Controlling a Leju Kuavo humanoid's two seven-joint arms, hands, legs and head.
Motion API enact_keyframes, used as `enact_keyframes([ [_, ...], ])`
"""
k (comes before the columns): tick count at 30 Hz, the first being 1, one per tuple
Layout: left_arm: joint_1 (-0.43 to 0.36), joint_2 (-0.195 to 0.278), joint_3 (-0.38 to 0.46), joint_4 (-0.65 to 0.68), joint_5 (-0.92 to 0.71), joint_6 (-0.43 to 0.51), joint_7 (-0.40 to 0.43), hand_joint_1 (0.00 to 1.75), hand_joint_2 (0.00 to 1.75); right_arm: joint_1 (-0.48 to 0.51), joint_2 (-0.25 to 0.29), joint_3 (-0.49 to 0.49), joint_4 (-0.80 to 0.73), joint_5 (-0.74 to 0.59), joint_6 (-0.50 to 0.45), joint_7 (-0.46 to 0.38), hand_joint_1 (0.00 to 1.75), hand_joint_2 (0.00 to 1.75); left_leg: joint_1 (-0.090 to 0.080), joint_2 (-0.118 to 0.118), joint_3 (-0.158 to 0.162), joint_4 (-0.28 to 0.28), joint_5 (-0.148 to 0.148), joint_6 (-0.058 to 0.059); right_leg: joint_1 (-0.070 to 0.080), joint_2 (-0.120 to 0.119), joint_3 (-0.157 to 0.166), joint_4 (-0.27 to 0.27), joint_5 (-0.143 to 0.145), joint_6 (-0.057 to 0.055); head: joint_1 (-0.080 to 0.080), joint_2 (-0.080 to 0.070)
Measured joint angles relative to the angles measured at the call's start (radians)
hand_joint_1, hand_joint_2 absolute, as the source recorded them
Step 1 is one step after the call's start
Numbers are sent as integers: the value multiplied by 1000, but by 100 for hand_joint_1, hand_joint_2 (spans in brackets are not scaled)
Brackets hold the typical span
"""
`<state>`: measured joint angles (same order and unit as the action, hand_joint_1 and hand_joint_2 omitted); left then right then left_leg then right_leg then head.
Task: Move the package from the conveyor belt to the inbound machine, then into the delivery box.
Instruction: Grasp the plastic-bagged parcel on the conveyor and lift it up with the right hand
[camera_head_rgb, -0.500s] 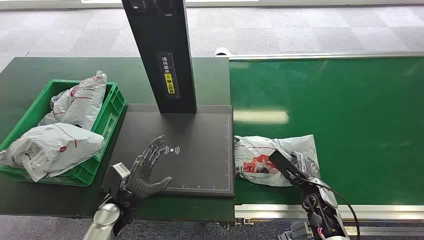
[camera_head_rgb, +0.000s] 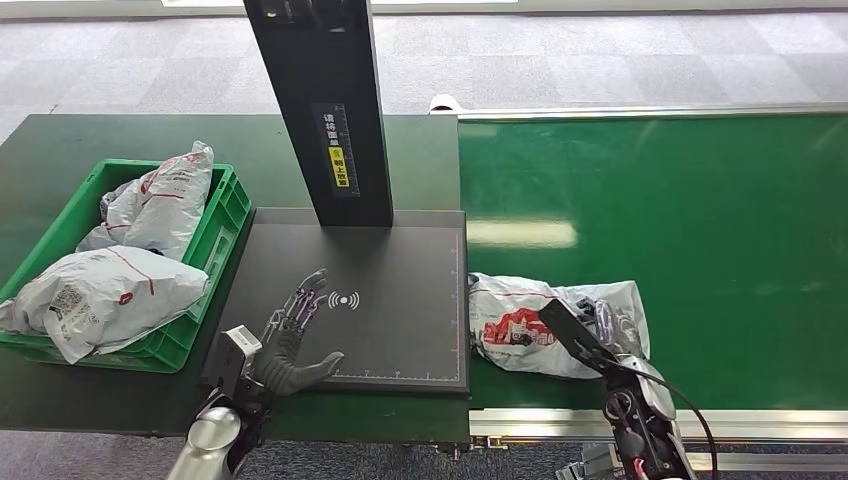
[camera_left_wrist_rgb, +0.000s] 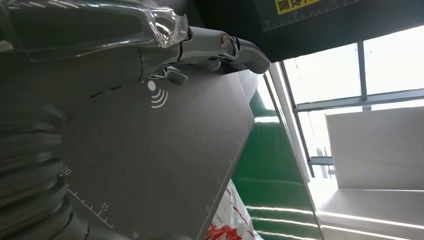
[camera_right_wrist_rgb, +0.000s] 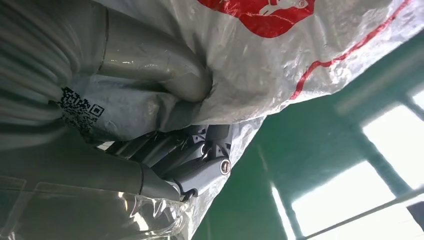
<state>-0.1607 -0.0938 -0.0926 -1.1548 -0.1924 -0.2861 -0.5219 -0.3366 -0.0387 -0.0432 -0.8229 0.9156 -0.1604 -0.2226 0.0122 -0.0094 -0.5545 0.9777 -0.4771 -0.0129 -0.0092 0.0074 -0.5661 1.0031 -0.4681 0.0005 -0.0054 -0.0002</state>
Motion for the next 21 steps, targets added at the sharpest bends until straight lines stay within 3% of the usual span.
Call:
enact_keyframes([
  [3,1,0,3,-2,-1,6,-5,0,175,19,7,-1,-49,-1,-62,-45,175,175,0,0,0,0,0,0,0,0,0,0,0,0,0,0],
  [11,1,-5,14,-17,6,26,-19,0,175,129,48,-34,-352,-15,-379,-186,175,175,0,0,0,0,0,0,0,0,-1,0,0,0,0,0],
  [18,-9,-11,14,-16,12,35,-21,0,175,191,77,-52,-538,-33,-464,-242,175,175,0,0,0,0,0,0,0,0,-1,0,0,0,0,0],
  [21,-16,-13,14,-15,14,42,-22,0,175,204,93,-66,-589,-54,-516,-305,175,175,0,0,0,0,0,0,0,0,-1,0,0,0,0,0],
])
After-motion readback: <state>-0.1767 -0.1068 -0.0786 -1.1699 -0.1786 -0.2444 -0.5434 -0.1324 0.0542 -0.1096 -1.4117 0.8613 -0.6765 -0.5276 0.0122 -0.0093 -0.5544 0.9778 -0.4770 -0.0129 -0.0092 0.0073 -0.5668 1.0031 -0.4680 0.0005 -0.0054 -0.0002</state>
